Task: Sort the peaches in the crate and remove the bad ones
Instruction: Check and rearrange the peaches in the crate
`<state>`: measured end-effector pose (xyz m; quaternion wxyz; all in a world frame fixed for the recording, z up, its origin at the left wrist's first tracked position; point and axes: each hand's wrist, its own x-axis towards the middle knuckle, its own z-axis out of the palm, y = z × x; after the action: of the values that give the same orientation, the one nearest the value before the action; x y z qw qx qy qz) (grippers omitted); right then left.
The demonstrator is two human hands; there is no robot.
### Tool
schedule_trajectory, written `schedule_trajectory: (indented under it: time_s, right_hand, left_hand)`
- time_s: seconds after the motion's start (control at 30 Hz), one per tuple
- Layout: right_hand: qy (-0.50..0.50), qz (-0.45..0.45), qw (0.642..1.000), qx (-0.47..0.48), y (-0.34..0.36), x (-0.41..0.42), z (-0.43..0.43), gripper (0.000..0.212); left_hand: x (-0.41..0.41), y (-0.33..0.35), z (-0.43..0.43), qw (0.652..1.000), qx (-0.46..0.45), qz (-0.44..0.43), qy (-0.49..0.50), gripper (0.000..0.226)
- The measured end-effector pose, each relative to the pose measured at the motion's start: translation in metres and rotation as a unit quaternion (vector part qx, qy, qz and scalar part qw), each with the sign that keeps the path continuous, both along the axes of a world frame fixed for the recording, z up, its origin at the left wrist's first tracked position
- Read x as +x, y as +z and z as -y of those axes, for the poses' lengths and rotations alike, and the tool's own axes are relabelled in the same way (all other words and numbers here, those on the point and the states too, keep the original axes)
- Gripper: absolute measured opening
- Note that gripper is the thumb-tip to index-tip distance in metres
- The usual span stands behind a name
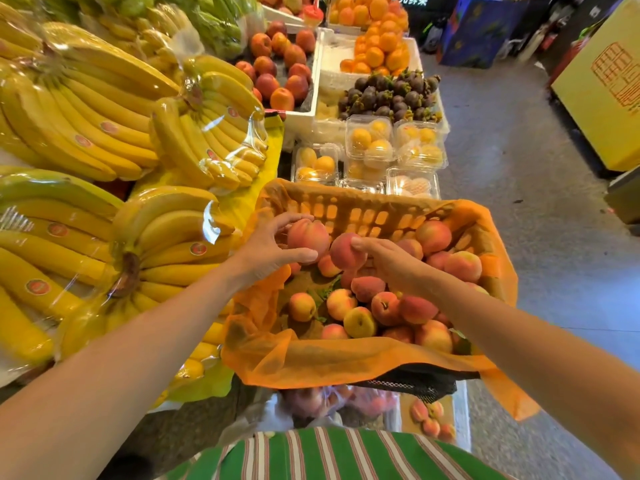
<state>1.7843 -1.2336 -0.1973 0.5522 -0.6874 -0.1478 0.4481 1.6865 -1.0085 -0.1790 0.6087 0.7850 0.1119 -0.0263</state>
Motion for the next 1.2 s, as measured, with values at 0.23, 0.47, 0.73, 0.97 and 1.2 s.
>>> schedule_trajectory:
  time_s: [0.23, 0.47, 0.73, 0.97, 1.2]
  right_hand:
    - [0.069, 0.093, 0.988, -0.098, -0.012, 0.011, -0.005, 0.058]
    - [0.061, 0.197, 0.964, -0.167, -0.003, 0.016, 0.001, 0.056]
    - [0.182, 0.345, 0.882, -0.264, -0.030, 0.019, -0.016, 0.062]
    - [0.255, 0.392, 0.825, -0.317, -0.047, 0.031, -0.032, 0.061]
    - [0.268, 0.372, 0.832, -0.313, -0.057, 0.039, -0.035, 0.061]
  left_hand:
    - [0.004, -0.007, 0.000, 0.976, 0.201, -0.011, -0.084, 0.071]
    - [0.017, -0.008, 0.011, 0.914, 0.357, -0.071, -0.176, 0.072]
    - [0.041, -0.038, 0.036, 0.772, 0.507, -0.186, -0.335, 0.067]
    - [0.055, -0.057, 0.050, 0.751, 0.512, -0.206, -0.363, 0.046]
    - [0.057, -0.045, 0.044, 0.725, 0.465, -0.275, -0.427, 0.042]
